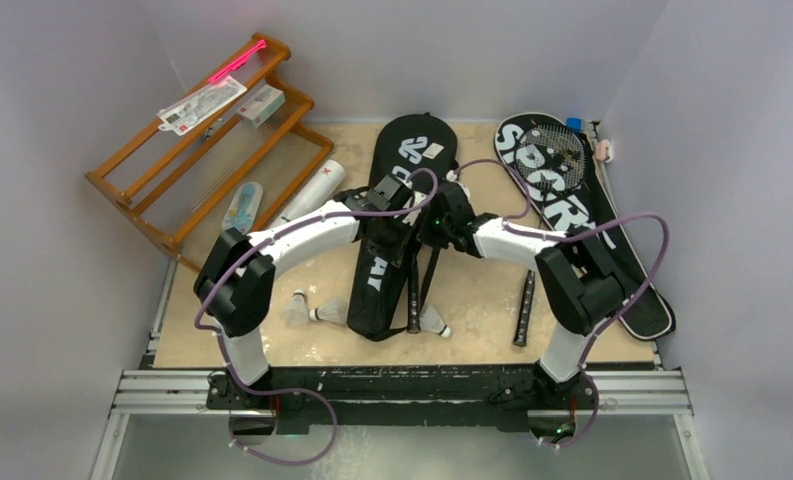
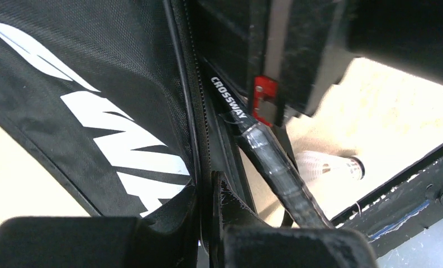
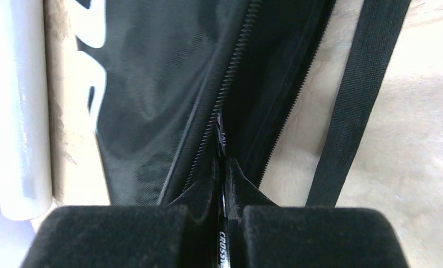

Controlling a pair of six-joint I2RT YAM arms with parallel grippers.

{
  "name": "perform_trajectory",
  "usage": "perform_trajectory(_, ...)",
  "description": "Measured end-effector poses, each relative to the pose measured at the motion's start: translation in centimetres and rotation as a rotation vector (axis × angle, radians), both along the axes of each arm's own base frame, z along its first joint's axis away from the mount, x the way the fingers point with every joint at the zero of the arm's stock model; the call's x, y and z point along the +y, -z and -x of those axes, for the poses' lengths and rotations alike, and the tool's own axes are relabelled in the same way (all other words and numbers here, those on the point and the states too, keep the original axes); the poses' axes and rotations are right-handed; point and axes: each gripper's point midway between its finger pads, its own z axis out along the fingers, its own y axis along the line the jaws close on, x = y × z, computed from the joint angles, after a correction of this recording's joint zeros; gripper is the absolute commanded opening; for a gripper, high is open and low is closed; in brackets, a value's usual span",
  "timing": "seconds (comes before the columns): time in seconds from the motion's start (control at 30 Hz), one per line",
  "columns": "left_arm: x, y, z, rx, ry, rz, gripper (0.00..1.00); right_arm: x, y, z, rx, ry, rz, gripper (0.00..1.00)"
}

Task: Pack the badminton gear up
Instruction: Place the racket in the racket bag.

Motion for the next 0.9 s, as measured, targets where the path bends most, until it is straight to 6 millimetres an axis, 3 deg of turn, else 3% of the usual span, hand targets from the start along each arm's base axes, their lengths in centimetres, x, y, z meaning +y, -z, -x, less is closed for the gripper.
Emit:
perform_trajectory(0.2,0.0,0.0,0.0,-0.010,-0.008,0.019,0.00,0.9,2.1,-0.1,-0.015,0.021,-0.076,0.01)
perform_trajectory(0.27,0.0,-0.2,-0.1,-0.017,-0.011,0.027,0.00,1.1,2.0,-0.2,-0.025,0.027,-0.097,0.15)
perform_trajectory(0.4,-0.2,-0.1,-0.1,-0.020,-0.033,0.043,0.00,1.4,0.9,-1.0,-0.072,0.044,-0.139,0.25)
perform_trajectory(0.43,0.0,0.2,0.1,-0.016,-0.043,0.038,0.02,1.5,0.3,-1.2,-0.090,0.046,-0.151,0.28)
perform_trajectory(0.53,0.7,0.8,0.3,-0.011,-0.078,0.020,0.25,1.2,-1.8,-1.3,-0.136,0.040,-0.169,0.46)
perform_trajectory(0.7,1.5,0.6,0.2,-0.033,-0.138,0.008,0.34,0.7,-4.7,-0.3,-0.195,-0.023,-0.160,0.45)
perform_trajectory(0.9,2.0,-1.2,-0.3,-0.089,-0.179,0.029,0.34,-0.4,-4.5,3.1,-0.193,-0.138,-0.125,0.43)
